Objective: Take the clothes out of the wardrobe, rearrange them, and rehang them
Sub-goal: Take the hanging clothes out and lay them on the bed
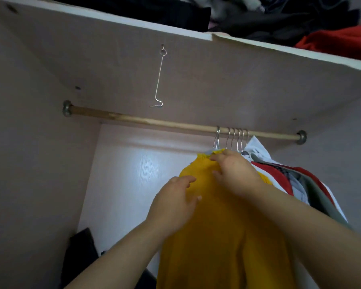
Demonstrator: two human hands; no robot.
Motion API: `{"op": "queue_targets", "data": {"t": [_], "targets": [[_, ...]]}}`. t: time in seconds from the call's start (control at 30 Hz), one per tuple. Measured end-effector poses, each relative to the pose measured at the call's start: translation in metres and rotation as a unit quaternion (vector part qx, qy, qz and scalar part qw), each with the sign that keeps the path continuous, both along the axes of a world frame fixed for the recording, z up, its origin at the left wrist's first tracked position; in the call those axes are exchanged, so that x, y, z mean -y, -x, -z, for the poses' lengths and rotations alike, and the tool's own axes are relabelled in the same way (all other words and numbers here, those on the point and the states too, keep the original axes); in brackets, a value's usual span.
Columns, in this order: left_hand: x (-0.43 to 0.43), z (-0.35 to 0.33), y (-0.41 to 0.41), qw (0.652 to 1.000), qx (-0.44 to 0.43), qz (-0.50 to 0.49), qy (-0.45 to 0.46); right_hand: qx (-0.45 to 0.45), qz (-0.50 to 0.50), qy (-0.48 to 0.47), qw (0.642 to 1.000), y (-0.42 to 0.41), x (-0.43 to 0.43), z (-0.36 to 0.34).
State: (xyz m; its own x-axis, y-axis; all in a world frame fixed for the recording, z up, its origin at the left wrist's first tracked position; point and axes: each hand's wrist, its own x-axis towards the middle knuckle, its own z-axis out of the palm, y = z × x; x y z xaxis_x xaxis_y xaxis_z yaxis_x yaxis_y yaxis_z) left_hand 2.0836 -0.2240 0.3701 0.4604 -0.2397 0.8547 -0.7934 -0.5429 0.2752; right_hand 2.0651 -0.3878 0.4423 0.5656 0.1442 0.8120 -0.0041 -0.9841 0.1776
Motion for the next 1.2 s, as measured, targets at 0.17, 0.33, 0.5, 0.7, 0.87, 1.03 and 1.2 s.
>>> {"op": "queue_targets", "data": {"t": [0.17,0.33,0.5,0.7,0.87,1.03,1.2], "targets": [[0.000,-0.008,-0.040,0.999,0.027,0.026,-0.006,0.074,-0.014,-0.048,0.996,-0.041,0.006,-0.032],[-0.002,-0.009,-0.071,0.999,0.044,0.021,-0.001,0.130,-0.011,-0.102,0.986,-0.070,0.017,-0.049],[0.002,-0.002,-0.092,0.998,0.061,-0.003,-0.007,0.125,0.054,-0.066,0.989,-0.084,0.044,-0.044],[0.015,-0.006,-0.111,0.997,0.066,-0.035,-0.007,0.143,0.055,0.034,0.988,-0.099,0.064,-0.038],[0.023,-0.010,-0.113,0.995,0.084,-0.053,-0.022,0.189,0.044,0.078,0.978,-0.110,0.068,-0.036],[0.016,-0.019,-0.107,0.990,0.117,-0.073,-0.036,0.205,0.035,0.091,0.974,-0.110,0.070,-0.048],[0.004,-0.035,-0.102,0.985,0.138,-0.107,-0.017,0.216,0.016,0.047,0.975,-0.101,0.068,-0.062]]}}
